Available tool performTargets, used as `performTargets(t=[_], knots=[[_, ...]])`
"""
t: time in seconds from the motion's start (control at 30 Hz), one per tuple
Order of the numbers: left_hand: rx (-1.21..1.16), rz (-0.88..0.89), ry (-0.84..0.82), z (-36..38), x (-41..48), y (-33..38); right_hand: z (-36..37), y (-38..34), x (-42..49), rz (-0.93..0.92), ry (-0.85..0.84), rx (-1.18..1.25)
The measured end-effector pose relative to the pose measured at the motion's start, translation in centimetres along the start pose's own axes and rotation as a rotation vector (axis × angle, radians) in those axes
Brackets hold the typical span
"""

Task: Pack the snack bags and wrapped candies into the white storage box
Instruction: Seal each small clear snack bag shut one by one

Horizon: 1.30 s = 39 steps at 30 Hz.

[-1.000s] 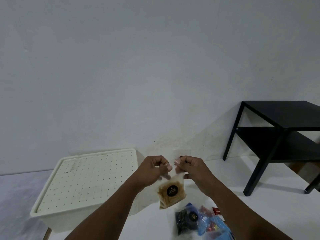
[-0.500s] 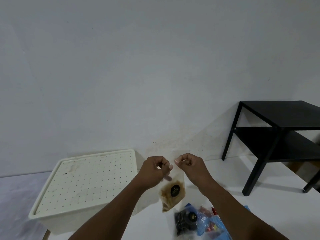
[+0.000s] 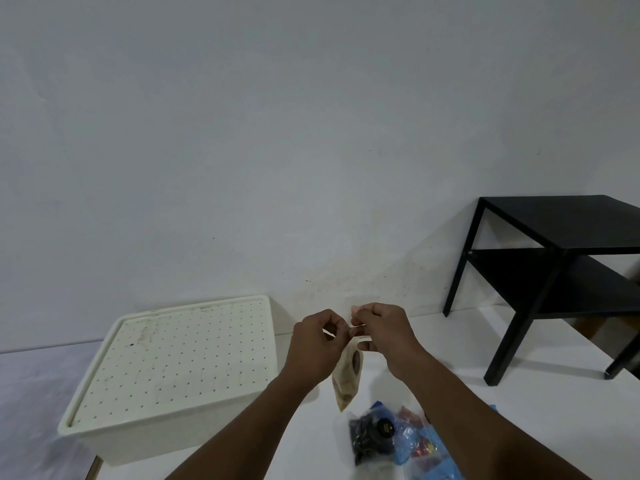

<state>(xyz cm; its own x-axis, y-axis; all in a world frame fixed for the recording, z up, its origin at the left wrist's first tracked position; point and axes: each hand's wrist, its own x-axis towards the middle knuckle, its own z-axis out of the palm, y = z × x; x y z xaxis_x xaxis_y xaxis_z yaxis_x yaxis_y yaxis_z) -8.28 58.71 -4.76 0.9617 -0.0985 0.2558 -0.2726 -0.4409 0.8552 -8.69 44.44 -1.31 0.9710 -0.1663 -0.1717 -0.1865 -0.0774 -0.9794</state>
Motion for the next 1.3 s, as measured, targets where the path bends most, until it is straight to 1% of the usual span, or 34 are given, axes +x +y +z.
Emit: performTargets(t=[0.17, 0.37, 0.53, 0.7, 0.83, 1.03, 1.3], knots=[[-0.147, -0.089, -0.092, -0.4, -0.2, 0.2, -0.4, 0.3, 0.2, 0.014, -0.075, 0.031], [-0.402, -0.239, -0.21, -1.5, -0.6, 0.7, -0.5, 0.6, 0.1, -0.017, -0.177, 0.037], [-0.496, -0.321, -0.27, -1.9, -0.9, 1.3, -0.5, 0.9, 0.2, -0.011, -0.177, 0.031], [-0.509, -0.35, -0.265, -1.9, -1.0, 1.2, -0.5, 1.3, 0.3, 0.01, -0.168, 0.038], [-0.494, -0.339, -0.24, -1.7, -0.7, 0.9, -0.6, 1.3, 0.3, 0.023, -0.184, 0.096], [-0.471, -0.313, -0.168, -1.6, -0.8, 1.2, -0.9, 0.8, 0.0, 0.01, -0.278, 0.109], [-0.438, -0.313, -0.151, -1.7, -0.6, 1.0, -0.9, 0.9, 0.1, 0.027, -0.258, 0.092]])
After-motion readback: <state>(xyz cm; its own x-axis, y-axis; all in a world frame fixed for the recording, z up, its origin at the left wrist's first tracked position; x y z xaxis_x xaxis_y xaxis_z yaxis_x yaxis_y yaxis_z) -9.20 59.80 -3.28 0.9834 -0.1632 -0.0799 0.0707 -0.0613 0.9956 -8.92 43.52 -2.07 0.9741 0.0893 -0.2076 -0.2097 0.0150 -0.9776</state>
